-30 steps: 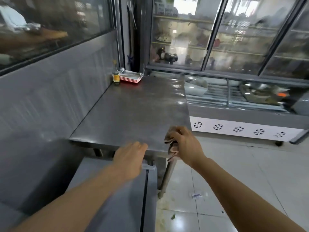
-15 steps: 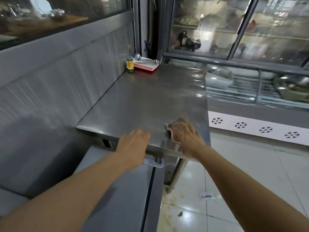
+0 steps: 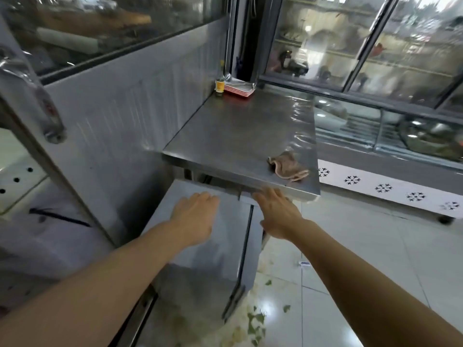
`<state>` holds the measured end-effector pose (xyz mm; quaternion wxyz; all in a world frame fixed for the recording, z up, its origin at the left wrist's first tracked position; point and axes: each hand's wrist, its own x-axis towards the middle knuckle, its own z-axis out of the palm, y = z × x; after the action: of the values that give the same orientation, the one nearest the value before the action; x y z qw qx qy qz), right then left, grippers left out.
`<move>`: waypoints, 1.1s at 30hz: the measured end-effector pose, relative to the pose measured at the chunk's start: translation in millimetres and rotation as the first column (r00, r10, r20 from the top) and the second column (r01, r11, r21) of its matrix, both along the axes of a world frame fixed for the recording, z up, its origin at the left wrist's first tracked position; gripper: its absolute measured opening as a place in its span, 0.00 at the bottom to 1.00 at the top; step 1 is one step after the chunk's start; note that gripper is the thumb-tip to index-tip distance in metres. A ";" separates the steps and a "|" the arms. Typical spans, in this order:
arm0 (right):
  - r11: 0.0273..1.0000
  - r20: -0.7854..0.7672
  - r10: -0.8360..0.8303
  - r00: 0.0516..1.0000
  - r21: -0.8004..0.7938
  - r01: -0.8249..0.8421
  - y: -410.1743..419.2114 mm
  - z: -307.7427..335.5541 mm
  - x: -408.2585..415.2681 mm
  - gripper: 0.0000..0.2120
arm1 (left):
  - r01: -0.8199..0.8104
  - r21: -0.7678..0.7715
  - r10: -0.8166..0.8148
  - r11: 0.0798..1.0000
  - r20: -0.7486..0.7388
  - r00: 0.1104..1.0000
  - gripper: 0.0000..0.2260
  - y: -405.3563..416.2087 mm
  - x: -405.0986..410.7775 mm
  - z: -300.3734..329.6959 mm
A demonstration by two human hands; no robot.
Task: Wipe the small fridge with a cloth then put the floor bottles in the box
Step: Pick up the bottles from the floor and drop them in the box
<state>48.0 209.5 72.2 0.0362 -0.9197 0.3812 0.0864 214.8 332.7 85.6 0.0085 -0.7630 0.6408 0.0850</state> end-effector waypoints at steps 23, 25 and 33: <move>0.933 -0.157 0.189 0.969 0.337 -0.127 306.9 -184.0 -0.7 0.32 | -0.280 0.431 0.383 0.858 -0.174 0.907 0.15 334.7 9.0 -189.3; 0.917 -0.184 0.212 0.960 0.377 -0.130 314.2 -214.7 -6.0 0.32 | -0.323 0.456 0.445 0.829 -0.191 0.875 0.14 346.6 4.7 -216.2; 0.860 -0.203 0.298 0.933 0.482 -0.170 328.6 -360.4 -0.4 0.30 | -0.421 0.538 0.567 0.730 -0.132 0.813 0.20 364.7 -1.1 -361.8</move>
<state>47.6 538.2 -288.2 0.1878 -0.9043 0.2359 0.3021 213.7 697.3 -276.1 0.0830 -0.8587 0.3634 0.3517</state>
